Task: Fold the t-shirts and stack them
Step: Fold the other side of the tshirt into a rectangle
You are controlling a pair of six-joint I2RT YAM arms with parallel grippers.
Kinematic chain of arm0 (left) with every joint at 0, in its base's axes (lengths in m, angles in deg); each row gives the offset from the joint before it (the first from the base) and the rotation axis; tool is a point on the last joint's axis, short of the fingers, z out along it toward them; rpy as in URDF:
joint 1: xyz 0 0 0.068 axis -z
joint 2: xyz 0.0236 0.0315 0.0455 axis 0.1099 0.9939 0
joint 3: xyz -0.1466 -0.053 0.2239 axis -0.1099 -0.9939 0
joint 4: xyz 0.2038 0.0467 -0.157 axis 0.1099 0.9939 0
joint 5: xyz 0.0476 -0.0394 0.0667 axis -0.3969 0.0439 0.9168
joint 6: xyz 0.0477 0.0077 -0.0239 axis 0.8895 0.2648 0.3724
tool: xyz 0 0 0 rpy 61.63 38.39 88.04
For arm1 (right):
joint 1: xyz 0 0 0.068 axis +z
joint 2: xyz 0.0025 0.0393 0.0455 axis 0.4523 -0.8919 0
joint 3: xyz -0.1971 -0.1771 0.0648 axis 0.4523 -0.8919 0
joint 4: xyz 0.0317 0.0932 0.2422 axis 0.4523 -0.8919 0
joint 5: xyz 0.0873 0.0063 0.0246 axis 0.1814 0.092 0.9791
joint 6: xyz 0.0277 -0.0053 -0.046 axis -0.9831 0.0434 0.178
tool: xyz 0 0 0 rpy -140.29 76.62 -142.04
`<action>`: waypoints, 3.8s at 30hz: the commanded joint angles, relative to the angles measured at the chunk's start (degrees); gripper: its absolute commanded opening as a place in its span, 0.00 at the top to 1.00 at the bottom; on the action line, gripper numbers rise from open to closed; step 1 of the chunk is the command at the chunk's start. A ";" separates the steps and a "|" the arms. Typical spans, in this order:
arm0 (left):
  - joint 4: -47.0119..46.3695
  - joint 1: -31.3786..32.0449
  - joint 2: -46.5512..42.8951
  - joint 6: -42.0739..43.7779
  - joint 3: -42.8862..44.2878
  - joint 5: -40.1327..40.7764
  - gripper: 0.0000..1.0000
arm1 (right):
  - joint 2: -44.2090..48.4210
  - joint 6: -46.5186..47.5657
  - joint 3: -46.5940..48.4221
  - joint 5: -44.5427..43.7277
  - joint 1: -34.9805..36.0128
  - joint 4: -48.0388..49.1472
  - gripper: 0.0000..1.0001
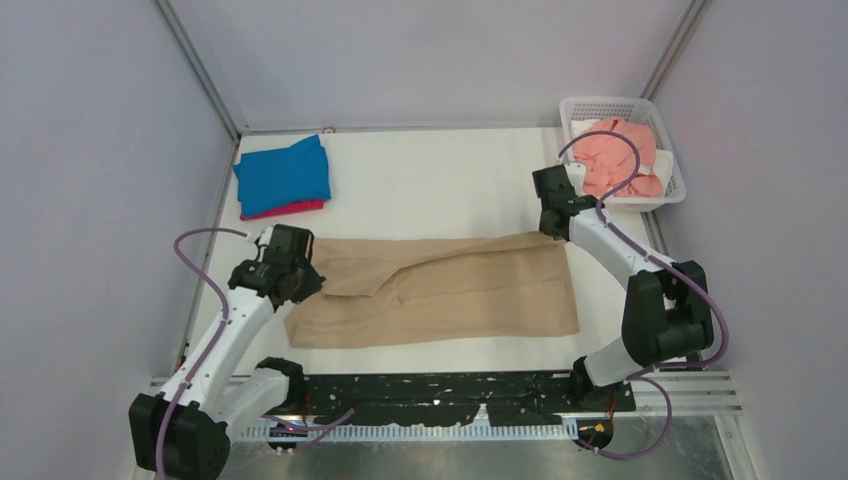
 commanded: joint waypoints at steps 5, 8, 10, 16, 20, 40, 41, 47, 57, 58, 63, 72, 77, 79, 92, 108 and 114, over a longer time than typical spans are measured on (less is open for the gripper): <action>0.61 0.15 -3.54 0.61 -1.12 -1.42 1.00 | 4.64 -0.06 -2.58 -0.99 0.38 0.73 0.95; 0.81 0.11 -4.05 0.49 -1.40 -1.32 1.00 | 5.73 -0.28 -4.19 -0.23 0.44 1.08 0.95; 1.51 0.13 -3.98 0.91 -0.67 -1.62 1.00 | 6.65 -0.32 -4.93 -0.21 0.47 0.87 0.95; 1.25 0.11 -3.24 0.95 -0.52 -1.08 1.00 | 8.79 -0.65 -5.84 0.06 0.52 -0.64 0.95; 1.84 0.11 -3.37 0.97 -0.23 -1.38 1.00 | 8.81 -0.70 -5.95 0.67 0.55 -1.21 0.95; -1.50 0.15 -1.59 -1.46 -10.32 -1.27 1.00 | 9.83 -5.35 -14.57 -1.93 1.92 -2.32 0.91; -1.55 0.12 -1.51 -1.43 -10.69 -0.87 1.00 | 9.99 -5.73 -14.87 -2.72 1.95 -2.81 0.91; 2.49 0.11 -2.05 -0.67 -9.54 3.05 0.82 | 9.21 -9.55 -14.41 -7.60 1.97 -7.63 0.67; 1.73 0.11 -13.35 4.60 -4.95 -5.99 0.02 | 21.21 -6.18 -14.12 0.36 2.06 -1.30 0.02; 0.17 0.11 -13.83 5.58 -4.51 -7.61 0.01 | 23.23 -5.44 -14.61 1.94 2.06 0.16 0.04; -12.49 0.11 -7.18 7.38 -2.11 -18.96 0.00 | 26.11 -3.47 -19.08 21.18 2.05 14.52 0.05; -14.05 -0.09 19.62 10.73 13.75 -15.93 0.00 | 15.25 -5.98 -21.14 29.35 2.06 26.47 0.05; -20.75 -1.24 23.68 10.64 12.49 -17.39 0.00 | 13.07 -4.41 -24.42 25.40 1.98 31.48 0.05; -20.23 -1.22 25.91 9.97 13.05 -18.42 0.00 | 12.09 -4.97 -25.71 25.31 1.97 33.95 0.05; -4.78 -1.46 -0.03 5.74 -9.19 -3.03 0.01 | 8.60 -5.71 -24.98 24.44 1.88 33.52 0.05; -6.63 -1.56 -2.18 2.47 -17.02 -10.08 0.51 | 8.01 -5.64 -24.39 22.92 1.80 31.44 0.05; -6.78 -1.54 -3.87 1.62 -15.78 -10.36 0.65 | 8.76 -5.63 -24.68 22.25 1.75 31.05 0.05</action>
